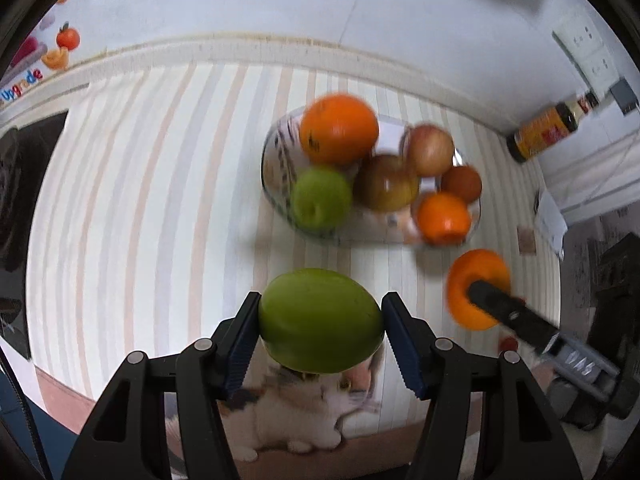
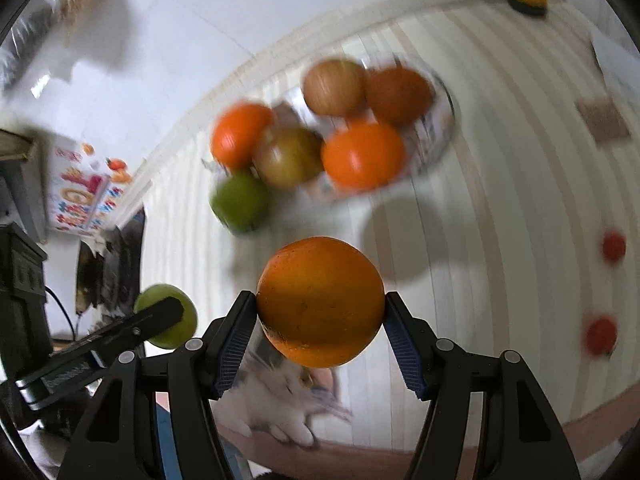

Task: Organize fruits
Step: 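Lift the green apple with the left tool while the right tool carries the tangerine to the plate, then release the green apple onto the plate with the left tool while the right tool releases the tangerine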

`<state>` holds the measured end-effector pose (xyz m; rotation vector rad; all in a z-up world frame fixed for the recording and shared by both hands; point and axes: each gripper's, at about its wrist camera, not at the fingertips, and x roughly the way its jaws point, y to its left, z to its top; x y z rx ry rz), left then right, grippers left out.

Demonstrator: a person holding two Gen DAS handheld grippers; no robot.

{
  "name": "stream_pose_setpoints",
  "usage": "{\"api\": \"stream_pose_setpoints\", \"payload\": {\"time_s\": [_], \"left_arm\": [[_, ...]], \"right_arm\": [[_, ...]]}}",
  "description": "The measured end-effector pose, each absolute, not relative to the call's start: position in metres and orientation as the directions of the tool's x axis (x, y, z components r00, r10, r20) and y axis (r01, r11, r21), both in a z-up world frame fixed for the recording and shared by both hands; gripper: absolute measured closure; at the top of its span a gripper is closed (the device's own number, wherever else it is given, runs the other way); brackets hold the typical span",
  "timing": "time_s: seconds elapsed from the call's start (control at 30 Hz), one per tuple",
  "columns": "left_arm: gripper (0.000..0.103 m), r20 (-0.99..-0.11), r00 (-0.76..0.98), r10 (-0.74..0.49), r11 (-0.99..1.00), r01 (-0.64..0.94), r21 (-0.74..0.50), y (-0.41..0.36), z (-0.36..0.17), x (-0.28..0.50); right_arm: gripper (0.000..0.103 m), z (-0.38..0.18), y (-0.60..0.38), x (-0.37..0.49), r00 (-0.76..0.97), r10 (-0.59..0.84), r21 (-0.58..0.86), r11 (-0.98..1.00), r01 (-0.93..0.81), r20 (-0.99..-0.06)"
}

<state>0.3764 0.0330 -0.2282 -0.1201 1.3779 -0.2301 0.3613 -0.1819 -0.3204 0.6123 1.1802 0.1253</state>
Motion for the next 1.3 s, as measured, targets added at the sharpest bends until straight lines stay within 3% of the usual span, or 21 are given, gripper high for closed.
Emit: {"api": "stream_pose_setpoints", "payload": {"time_s": [0.33,0.6,0.83,1.3], "left_arm": [[0.045,-0.966,0.192,-0.172,0.985,0.017,-0.172,0.043,-0.231,0.45],[0.045,-0.981,0.142,-0.129,0.991,-0.026,-0.135,0.051,-0.262,0.487],[0.045,-0.975,0.067,-0.21,0.972,-0.093,-0.215,0.062,-0.292,0.5],[0.044,-0.962,0.05,-0.268,0.954,-0.13,-0.272,0.063,-0.303,0.504]], "right_arm": [[0.036,-0.284,-0.244,0.467,0.478,0.333,0.49,0.834,0.252,-0.813],[0.036,-0.314,-0.27,0.537,0.42,0.218,0.361,0.884,0.298,-0.881],[0.036,-0.344,-0.259,0.545,0.365,0.176,0.275,0.931,0.242,-0.914],[0.035,-0.352,-0.266,0.539,0.33,0.311,0.396,0.888,0.234,-0.891]]}}
